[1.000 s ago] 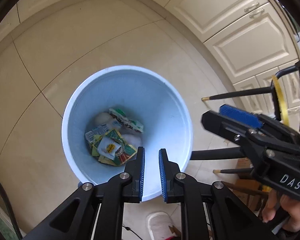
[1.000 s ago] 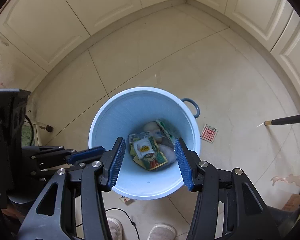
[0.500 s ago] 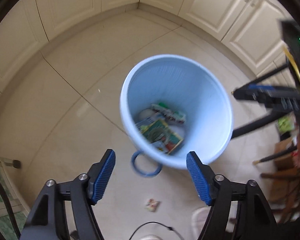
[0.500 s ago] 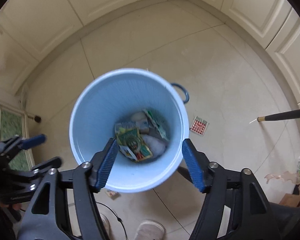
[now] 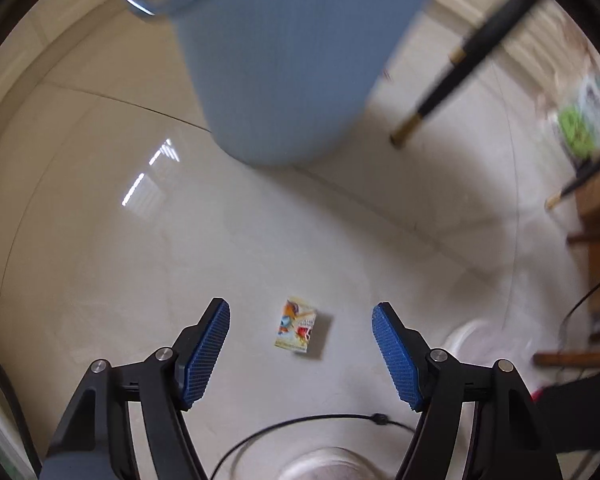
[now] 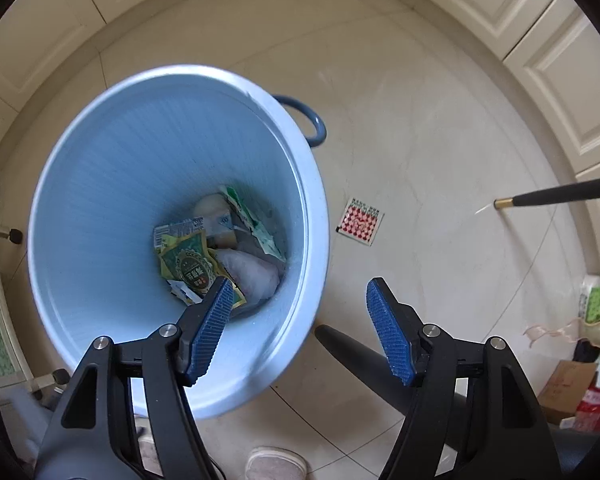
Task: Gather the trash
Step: 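Lower the left gripper onto the small packet on the floor while the right grips the bucket rim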
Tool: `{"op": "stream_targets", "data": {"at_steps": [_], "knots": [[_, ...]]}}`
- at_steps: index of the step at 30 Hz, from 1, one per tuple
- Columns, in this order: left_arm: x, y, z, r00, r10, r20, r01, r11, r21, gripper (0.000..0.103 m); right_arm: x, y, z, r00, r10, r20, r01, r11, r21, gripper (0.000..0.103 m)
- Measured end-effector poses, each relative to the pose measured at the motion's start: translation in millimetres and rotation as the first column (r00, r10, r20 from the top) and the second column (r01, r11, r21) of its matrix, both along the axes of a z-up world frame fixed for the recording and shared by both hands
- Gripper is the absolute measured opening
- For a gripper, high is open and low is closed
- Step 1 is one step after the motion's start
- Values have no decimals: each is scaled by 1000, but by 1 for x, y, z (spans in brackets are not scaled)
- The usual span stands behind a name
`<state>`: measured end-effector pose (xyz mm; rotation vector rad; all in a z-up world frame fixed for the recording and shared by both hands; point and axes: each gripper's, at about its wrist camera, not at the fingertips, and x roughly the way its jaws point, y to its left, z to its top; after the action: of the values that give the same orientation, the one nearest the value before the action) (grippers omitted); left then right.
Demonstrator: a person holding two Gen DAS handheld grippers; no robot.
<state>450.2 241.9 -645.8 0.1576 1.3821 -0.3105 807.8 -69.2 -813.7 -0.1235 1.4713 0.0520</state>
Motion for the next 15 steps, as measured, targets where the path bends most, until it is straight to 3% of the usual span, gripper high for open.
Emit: {"op": "stream_targets", "data": {"at_steps": [2, 6, 9, 11, 12, 13, 15], "knots": [[5, -8, -30, 1000, 6, -23, -5, 1000, 7, 63, 2, -2, -5, 1000, -1, -5, 1, 1000, 11, 67], [21, -8, -73, 995, 23, -98, -22, 1000, 10, 38, 2, -4, -8, 1000, -9, 10, 9, 999, 31, 67], [32, -16, -100, 993, 25, -116, -23, 1000, 17, 34, 2, -3, -3, 999, -2, 36, 1, 1000, 24, 69], [33, -19, -109, 991, 26, -134, -24, 1000, 20, 25, 3, -6, 10, 996, -22, 90, 19, 999, 31, 70], [36, -22, -115, 990, 20, -142, -17, 1000, 18, 15, 4, -8, 18, 991, -31, 130, 28, 999, 25, 72], [38, -26, -116, 993, 9, -120, -7, 1000, 23, 11, 5, -11, 25, 984, -45, 171, 43, 999, 11, 79], [37, -19, -110, 992, -10, -125, 12, 1000, 10, 11, 10, -17, 25, 986, -71, 152, 68, 997, 30, 83]]}}
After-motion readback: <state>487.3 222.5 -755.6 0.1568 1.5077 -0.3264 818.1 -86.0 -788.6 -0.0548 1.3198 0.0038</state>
